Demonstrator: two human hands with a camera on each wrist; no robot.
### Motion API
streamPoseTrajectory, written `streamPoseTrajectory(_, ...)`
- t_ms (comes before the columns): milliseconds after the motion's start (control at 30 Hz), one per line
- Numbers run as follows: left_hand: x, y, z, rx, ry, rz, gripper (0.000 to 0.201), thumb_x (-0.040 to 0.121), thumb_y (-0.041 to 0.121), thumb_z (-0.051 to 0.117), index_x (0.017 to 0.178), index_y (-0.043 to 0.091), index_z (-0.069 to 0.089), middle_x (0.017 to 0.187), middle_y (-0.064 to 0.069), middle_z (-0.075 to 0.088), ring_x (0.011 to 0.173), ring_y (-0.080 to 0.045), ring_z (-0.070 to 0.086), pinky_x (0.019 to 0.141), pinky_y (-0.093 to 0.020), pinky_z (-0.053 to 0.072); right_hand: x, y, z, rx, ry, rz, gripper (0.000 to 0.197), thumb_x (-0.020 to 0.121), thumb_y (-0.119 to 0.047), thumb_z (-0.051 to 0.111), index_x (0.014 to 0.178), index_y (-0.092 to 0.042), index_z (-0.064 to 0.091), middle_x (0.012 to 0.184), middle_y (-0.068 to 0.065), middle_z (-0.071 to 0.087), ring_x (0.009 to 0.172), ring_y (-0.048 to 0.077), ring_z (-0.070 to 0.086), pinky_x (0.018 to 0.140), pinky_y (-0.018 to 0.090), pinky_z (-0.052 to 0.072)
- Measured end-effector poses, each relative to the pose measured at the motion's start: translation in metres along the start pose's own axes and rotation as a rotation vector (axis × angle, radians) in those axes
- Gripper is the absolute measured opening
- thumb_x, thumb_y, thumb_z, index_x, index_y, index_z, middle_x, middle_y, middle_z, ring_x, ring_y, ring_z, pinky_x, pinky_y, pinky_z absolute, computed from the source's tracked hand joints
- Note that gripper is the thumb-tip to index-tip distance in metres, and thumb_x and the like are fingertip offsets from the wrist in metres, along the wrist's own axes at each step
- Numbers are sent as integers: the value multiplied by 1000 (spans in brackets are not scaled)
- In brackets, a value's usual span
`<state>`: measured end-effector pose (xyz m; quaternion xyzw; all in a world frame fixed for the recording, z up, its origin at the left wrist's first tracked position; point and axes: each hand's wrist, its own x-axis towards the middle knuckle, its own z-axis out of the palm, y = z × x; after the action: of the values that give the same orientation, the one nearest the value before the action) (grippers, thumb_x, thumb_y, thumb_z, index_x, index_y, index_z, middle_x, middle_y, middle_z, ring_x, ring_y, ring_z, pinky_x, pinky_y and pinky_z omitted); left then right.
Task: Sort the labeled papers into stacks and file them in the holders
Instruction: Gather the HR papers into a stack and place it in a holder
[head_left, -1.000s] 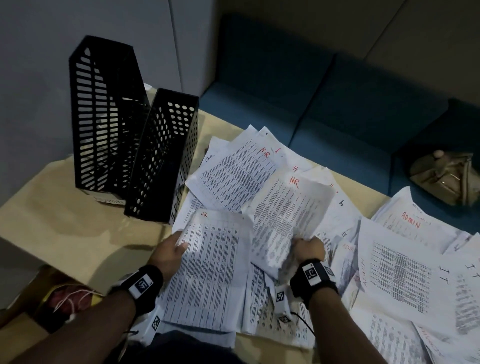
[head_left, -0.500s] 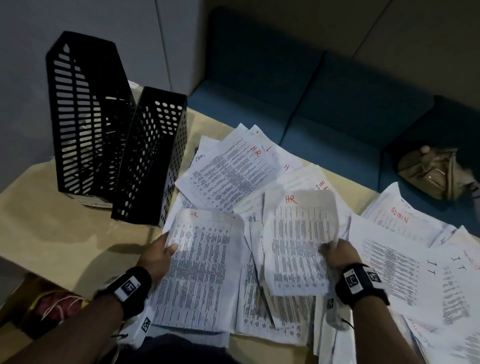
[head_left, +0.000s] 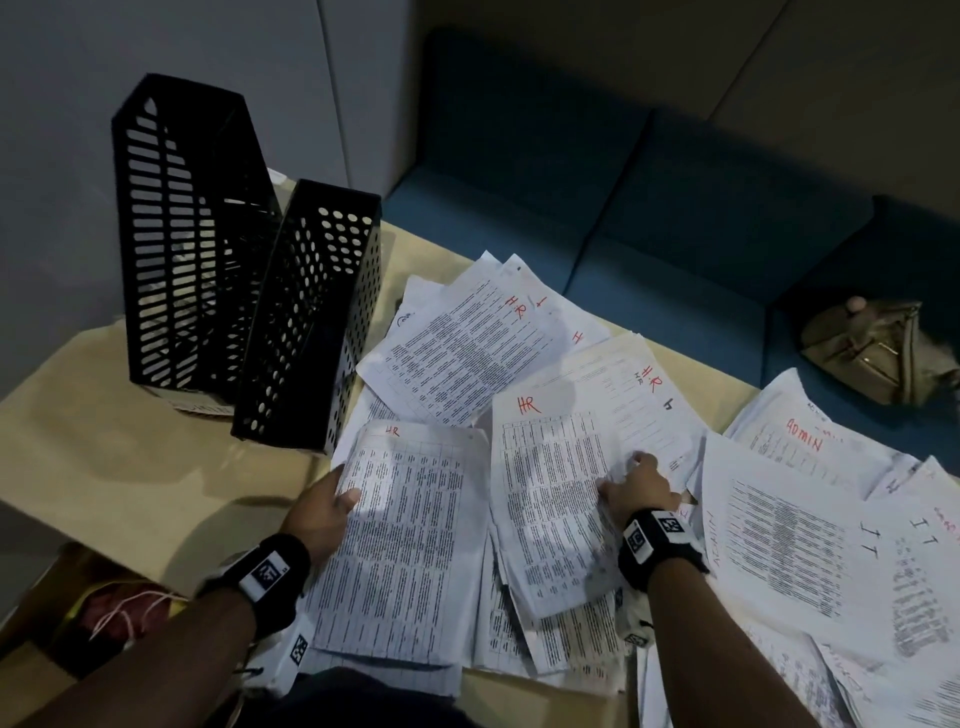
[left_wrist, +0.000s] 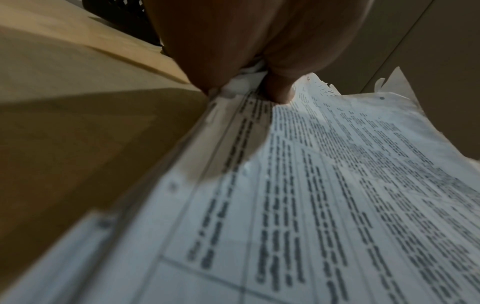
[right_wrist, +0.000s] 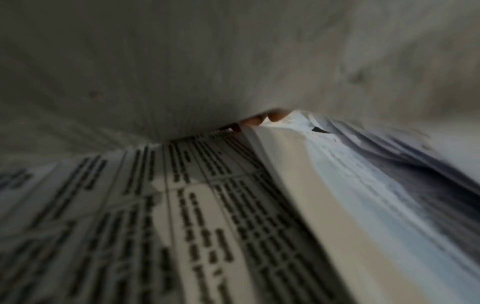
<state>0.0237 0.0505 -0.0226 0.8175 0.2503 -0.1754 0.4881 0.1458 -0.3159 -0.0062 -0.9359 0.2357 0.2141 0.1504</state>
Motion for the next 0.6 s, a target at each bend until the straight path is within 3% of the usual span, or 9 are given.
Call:
streamPoseTrajectory(67, 1, 0, 1, 5, 2, 3, 36, 99, 10, 46, 135, 12, 50, 126, -10, 62, 110, -25, 56, 91, -30, 39, -3, 2, 0, -105, 3, -26, 67, 78, -45, 72, 133, -19, 43, 127, 10, 60, 121, 31, 51, 106, 44, 28)
streamPoseTrajectory(133, 1, -1, 1, 21, -7, 12, 36, 99, 10, 45, 135, 11, 49, 127, -12, 61, 115, -27, 56, 92, -30, 39, -8, 4, 2, -201, 48, -30, 74, 72, -51, 75, 129, -15, 45, 129, 14, 52, 120, 34, 49, 102, 45, 36)
streamPoseTrajectory(267, 2, -1, 1, 21, 1, 7, 36, 99, 10, 46, 135, 10, 49, 127, -13, 61, 114, -28, 56, 92, -29, 38, -14, 2, 9, -50, 52, -15, 83, 69, -38, 82, 132, -5, 37, 130, 20, 43, 116, 37, 52, 95, 46, 47)
streamPoseTrajectory(367, 1, -1, 2, -10, 12, -23, 35, 99, 11, 46, 134, 11, 51, 125, -12, 62, 110, -25, 57, 91, -29, 38, -13, -2, 3, -41, -25, -24, 65, 76, -32, 77, 127, -8, 44, 122, 15, 58, 110, 34, 58, 96, 44, 47)
streamPoseTrajectory(467, 0, 0, 3, -50, 25, -37, 34, 99, 12, 46, 132, 10, 52, 124, -13, 63, 108, -24, 56, 90, -30, 38, -20, -8, -10, -99, -49, -107, 36, 82, -37, 67, 108, -13, 63, 101, 10, 70, 94, 31, 64, 90, 44, 51)
streamPoseTrajectory(600, -2, -1, 1, -134, 34, -91, 35, 99, 17, 50, 133, 12, 52, 124, -9, 62, 115, -27, 57, 93, -32, 39, -49, -30, -54, 290, 21, -271, 24, 87, -35, 65, 97, -13, 68, 81, 6, 69, 76, 24, 63, 69, 29, 49)
